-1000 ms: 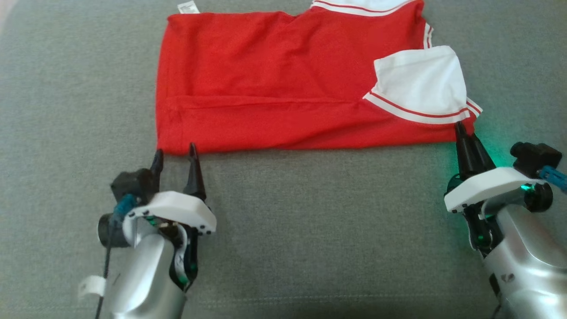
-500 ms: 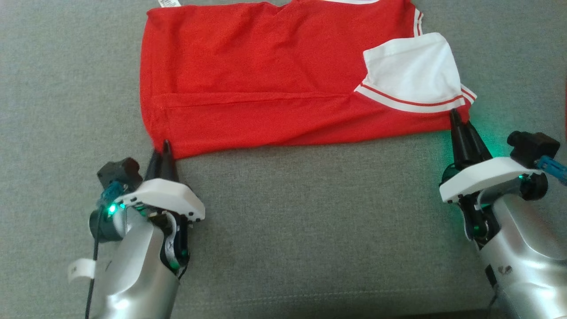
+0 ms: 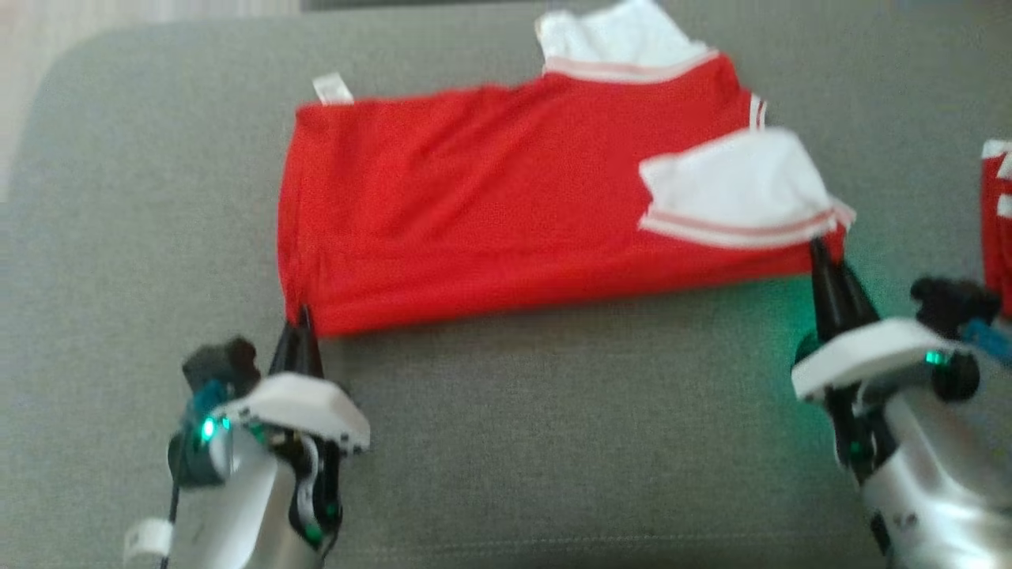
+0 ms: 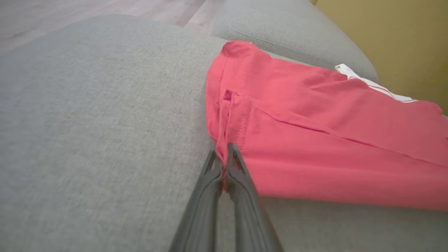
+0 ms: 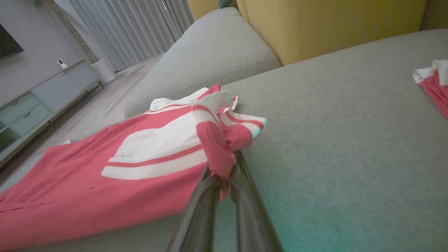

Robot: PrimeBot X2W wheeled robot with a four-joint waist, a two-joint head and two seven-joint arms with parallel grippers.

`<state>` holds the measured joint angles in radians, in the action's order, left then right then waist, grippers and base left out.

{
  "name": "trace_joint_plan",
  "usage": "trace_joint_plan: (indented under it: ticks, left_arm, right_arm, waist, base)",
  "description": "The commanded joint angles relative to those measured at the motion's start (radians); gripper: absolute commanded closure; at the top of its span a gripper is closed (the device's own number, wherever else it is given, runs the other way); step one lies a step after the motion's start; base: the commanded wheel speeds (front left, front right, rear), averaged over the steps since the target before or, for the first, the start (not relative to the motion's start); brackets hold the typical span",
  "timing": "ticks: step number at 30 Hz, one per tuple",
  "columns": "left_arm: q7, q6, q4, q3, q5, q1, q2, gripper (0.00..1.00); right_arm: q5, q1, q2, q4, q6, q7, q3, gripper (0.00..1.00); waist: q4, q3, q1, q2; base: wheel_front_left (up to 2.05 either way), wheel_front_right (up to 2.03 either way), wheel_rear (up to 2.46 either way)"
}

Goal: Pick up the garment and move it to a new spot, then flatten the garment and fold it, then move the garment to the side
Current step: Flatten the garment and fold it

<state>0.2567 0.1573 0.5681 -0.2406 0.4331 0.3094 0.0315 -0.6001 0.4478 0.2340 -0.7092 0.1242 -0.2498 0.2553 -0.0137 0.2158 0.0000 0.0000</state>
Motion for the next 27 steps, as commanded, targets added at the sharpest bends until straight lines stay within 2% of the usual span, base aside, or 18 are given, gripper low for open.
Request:
trace_joint_plan:
  ticks: [1,10,11,12,13,18,22,27]
  left_arm:
    - [0.005,-0.001,-0.034,0.046,-0.015,-0.046,0.019,1.00]
    - [0.005,0.011,-0.037,0.014,-0.011,-0.136,0.019,1.00]
    - [0.005,0.010,-0.036,0.007,-0.015,-0.136,0.019,1.00]
    - [0.005,0.011,-0.039,0.003,-0.018,-0.132,0.019,0.45]
    - [0.005,0.013,-0.042,0.001,-0.023,-0.124,0.019,0.00]
    - [0.005,0.010,-0.041,-0.004,-0.091,-0.025,0.019,0.00]
    - [-0.003,-0.027,0.048,-0.022,-0.129,0.124,0.046,0.00]
    - [-0.110,-0.090,0.191,-0.056,-0.165,0.334,0.112,0.00]
  right_arm:
    - [-0.014,-0.063,0.007,0.022,0.007,-0.012,0.006,1.00]
    - [-0.038,-0.188,-0.006,0.053,0.007,0.007,0.013,1.00]
    - [-0.036,-0.192,-0.006,0.058,0.007,0.010,0.011,0.47]
    - [-0.032,-0.193,-0.005,0.062,0.007,0.015,0.010,0.00]
    - [-0.030,-0.190,-0.003,0.067,0.007,0.014,0.004,0.00]
    - [0.024,-0.122,0.024,0.091,0.007,0.020,-0.029,0.00]
    - [0.071,-0.034,0.037,0.112,0.007,0.052,-0.040,0.00]
    - [0.107,0.086,0.030,0.143,0.007,0.100,-0.015,0.00]
  waist:
    - [0.012,-0.074,0.0000,0.0000]
    - [0.018,-0.105,0.0000,0.0000]
    - [0.017,-0.102,0.0000,0.0000]
    - [0.016,-0.099,0.0000,0.0000]
    - [0.016,-0.094,0.0000,0.0000]
    - [0.020,-0.063,0.0000,0.0000]
    - [0.022,-0.023,0.0000,0.0000]
    - [0.005,0.039,0.0000,0.0000]
  base:
    - [0.00,0.00,0.00]
    - [0.00,0.00,0.00]
    - [0.00,0.00,0.00]
    - [0.00,0.00,0.00]
    - [0.00,0.00,0.00]
    - [0.00,0.00,0.00]
    - [0.00,0.00,0.00]
    - [0.00,0.00,0.00]
